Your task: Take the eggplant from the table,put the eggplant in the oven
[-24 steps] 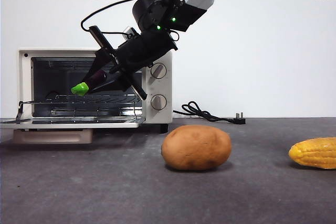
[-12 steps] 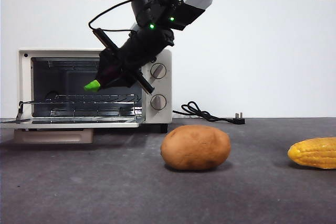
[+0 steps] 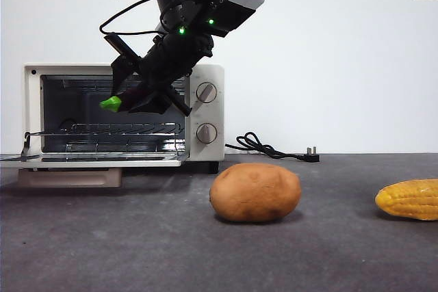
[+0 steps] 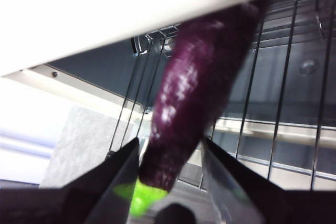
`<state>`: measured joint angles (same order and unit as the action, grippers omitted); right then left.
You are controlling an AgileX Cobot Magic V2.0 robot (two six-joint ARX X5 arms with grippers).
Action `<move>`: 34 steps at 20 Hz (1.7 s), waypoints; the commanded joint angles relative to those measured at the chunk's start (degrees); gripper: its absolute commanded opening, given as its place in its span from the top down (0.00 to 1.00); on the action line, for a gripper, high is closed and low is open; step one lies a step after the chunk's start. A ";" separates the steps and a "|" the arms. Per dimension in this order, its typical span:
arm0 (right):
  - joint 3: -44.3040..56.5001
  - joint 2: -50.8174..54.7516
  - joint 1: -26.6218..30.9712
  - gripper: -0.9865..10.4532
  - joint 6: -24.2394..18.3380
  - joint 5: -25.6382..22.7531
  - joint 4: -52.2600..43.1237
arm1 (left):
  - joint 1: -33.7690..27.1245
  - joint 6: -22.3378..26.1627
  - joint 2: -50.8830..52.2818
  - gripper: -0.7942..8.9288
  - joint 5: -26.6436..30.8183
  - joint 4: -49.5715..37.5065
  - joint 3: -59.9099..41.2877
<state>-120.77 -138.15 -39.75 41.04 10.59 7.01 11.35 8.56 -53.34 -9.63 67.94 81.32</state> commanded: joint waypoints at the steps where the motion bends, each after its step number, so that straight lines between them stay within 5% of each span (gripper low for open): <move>1: -0.24 -0.79 -0.39 0.74 -0.70 -1.25 -0.66 | 0.74 0.63 1.42 0.92 2.25 0.20 -0.15; 12: -0.24 -0.76 -0.46 0.74 -1.03 -0.87 -0.48 | 2.62 0.63 4.74 0.92 6.62 1.95 -0.15; 15: -0.68 -0.33 -0.42 0.66 -2.69 0.55 1.95 | 2.62 0.66 4.87 0.92 10.27 2.43 -0.24; 20: -8.66 0.09 -0.37 0.66 -12.28 1.62 17.16 | 2.62 0.66 5.33 0.92 10.29 2.78 -0.24; 29: -42.32 0.09 -0.37 0.66 -35.67 0.98 61.35 | 2.60 0.59 5.99 0.92 10.25 2.84 -0.24; 34: -56.54 0.81 -0.31 0.67 -36.15 7.72 71.93 | 2.60 0.33 5.99 0.92 9.14 2.69 -0.24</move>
<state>-177.12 -137.73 -39.90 5.28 17.80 77.67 13.74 8.58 -47.51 -0.38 70.83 81.32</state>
